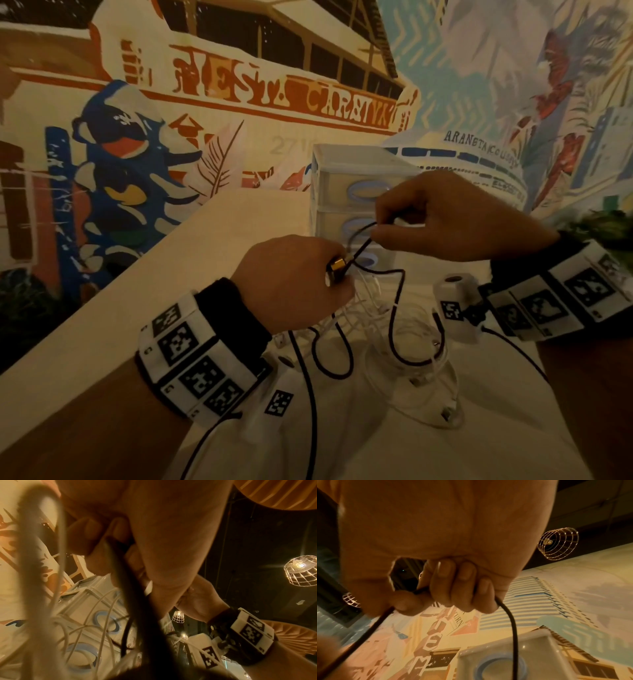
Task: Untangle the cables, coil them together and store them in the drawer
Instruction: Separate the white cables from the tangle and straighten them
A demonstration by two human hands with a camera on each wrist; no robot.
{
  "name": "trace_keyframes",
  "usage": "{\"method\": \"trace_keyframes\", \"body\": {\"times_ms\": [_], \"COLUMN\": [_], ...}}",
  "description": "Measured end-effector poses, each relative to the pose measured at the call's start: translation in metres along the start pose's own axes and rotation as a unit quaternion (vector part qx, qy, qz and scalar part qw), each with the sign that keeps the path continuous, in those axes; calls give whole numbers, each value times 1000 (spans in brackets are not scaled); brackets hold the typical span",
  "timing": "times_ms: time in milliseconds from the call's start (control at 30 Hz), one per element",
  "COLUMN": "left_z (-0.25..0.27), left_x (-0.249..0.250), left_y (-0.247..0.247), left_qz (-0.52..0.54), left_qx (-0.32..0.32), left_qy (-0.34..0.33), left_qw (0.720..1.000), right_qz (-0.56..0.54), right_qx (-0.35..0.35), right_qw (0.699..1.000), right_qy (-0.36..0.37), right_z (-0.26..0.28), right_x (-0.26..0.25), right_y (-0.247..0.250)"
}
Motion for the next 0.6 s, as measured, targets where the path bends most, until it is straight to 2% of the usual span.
{"method": "trace_keyframes", "body": {"times_ms": [100, 200, 300, 367, 467, 533, 600], "left_z": [3, 1, 0, 1, 2, 2, 3], "left_x": [-5, -5, 1, 3, 5, 7, 10], "left_y": [-8, -5, -2, -2, -1, -2, -2], "left_qz": [-16, -9, -7, -17, -25, -32, -41], "left_qx": [-45, -34, -18, -12, -5, -12, -18], "left_qy": [16, 28, 20, 8, -15, -27, -38], "left_qw": [999, 999, 1000, 1000, 1000, 999, 998], "right_qz": [49, 54, 53, 68, 110, 118, 104], "right_qx": [55, 101, 103, 60, -80, -145, -150], "right_qw": [997, 992, 991, 990, 976, 968, 975], "right_qy": [-12, -45, -71, -108, -171, -167, -130], "right_z": [0, 1, 5, 8, 18, 23, 18], "right_x": [14, 35, 53, 67, 88, 85, 64], "right_y": [26, 50, 55, 47, 21, 7, -3]}}
Point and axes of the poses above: each hand's wrist, its own z-axis away from the middle knuckle, its own y-axis out of the back of the hand, x = y × z, the point moved 9 cm from there along -z, towards the middle knuckle, and after that the axes turned 12 degrees about x, right-handed, at the moved point
